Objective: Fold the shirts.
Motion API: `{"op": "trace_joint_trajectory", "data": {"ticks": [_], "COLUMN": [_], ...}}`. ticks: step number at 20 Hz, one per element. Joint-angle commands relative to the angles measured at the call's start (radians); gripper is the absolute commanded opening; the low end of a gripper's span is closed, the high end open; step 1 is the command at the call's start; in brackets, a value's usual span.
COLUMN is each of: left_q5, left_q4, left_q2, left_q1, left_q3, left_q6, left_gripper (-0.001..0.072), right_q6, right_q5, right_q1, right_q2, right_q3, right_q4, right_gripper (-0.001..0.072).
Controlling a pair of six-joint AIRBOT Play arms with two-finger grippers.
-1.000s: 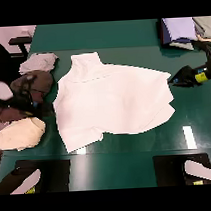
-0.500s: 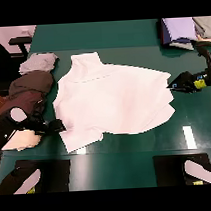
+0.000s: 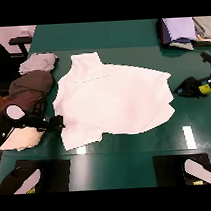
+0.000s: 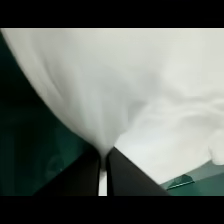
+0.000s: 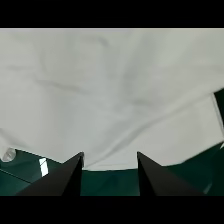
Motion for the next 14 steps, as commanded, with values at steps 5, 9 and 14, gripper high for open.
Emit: {"op": "trace_joint_trajectory", "data": {"ticks": [5, 9, 14], "left_q5": [0.001, 0.000, 0.018], "left_q4": [-0.024, -0.029, -0.029], "left_q2": [0.002, 0.001, 0.001], "left_q1": [0.000, 0.000, 0.000], "left_q3": [0.138, 0.138, 0.138], "left_q6": [0.025, 0.025, 0.025], "left_gripper": [0.0028, 0.0027, 0.0028], "right_q6": [0.000, -0.042, -0.041], "right_q5": [-0.163, -0.264, -0.400], "right_q1": [-0.248, -0.181, -0.043], "right_q2": [0.039, -0.044, -0.121], "right_q3": [-0.397, -0.444, -0.397], "right_q4": [-0.077, 0.000, 0.000], "right_gripper": [0.0390, 0.0389, 0.0181]}}
